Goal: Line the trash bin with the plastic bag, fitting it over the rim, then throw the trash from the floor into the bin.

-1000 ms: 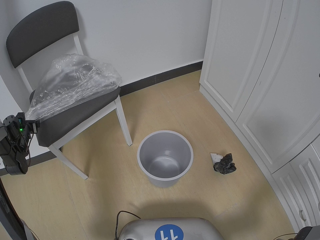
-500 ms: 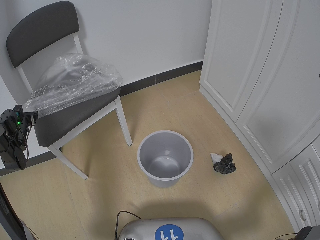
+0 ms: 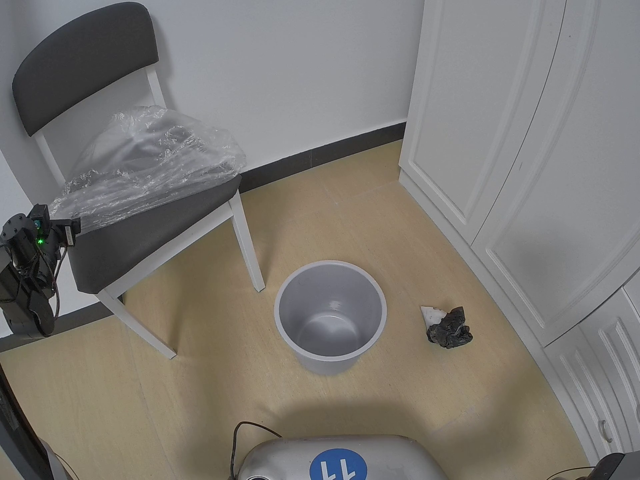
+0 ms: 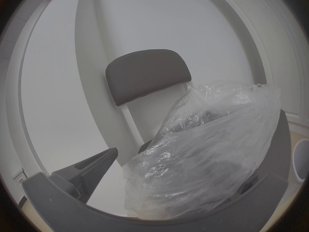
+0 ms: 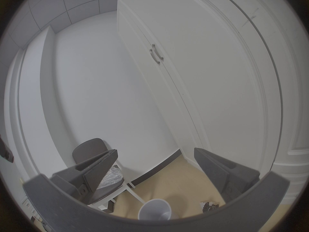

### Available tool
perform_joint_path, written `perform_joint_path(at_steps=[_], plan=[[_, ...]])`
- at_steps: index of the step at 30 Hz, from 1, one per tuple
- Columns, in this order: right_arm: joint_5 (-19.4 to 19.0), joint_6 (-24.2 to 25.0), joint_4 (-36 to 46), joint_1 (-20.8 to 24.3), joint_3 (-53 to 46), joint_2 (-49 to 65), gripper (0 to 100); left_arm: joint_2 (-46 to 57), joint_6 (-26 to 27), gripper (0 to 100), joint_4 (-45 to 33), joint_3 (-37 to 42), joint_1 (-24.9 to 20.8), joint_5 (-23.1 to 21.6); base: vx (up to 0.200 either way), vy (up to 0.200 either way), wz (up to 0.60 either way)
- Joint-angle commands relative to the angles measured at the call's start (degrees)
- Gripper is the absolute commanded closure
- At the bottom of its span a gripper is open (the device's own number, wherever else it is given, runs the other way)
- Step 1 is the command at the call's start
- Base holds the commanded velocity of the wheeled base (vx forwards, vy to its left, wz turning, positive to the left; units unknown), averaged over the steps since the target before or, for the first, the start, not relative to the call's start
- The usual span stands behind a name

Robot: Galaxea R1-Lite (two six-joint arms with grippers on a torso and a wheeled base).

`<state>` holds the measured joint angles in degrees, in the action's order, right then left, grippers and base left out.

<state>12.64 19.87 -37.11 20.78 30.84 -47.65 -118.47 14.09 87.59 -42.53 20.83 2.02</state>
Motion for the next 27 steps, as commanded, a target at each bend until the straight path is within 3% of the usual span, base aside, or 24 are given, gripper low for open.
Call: perform_joint_path(at_steps=[1,3,4,11,18,27], plan=[[-0.07,-0.01,0.02,0.05,-0.26,0.1,0,-0.62,-0.03,0,0.04,-0.36,-0.27,-0.09,0.0,0.0,0.0],[-0.07,-0.01,0.02,0.05,-0.26,0.1,0,-0.89,0.06,0,0.04,-0.36,-0.27,-0.18,0.0,0.0,0.0],[-0.07,-0.01,0.02,0.05,-0.26,0.1,0,-0.89,0.06,100,0.04,-0.36,-0.27,-0.18,0.0,0.0,0.0],[-0.16,-0.01,0.02,0.05,-0.26,-0.07,0,0.08,0.06,100,0.13,0.96,-0.97,0.09,0.0,0.0,0.0],[-0.07,1.31,0.02,0.84,-0.26,-1.57,0,5.0,-0.29,100,0.21,7.29,-2.55,0.09,0.0,0.0,0.0],[1.77,1.66,-0.77,2.77,-1.4,-5.35,0,15.72,-11.28,100,0.13,16.52,-10.81,0.35,0.0,0.0,0.0]])
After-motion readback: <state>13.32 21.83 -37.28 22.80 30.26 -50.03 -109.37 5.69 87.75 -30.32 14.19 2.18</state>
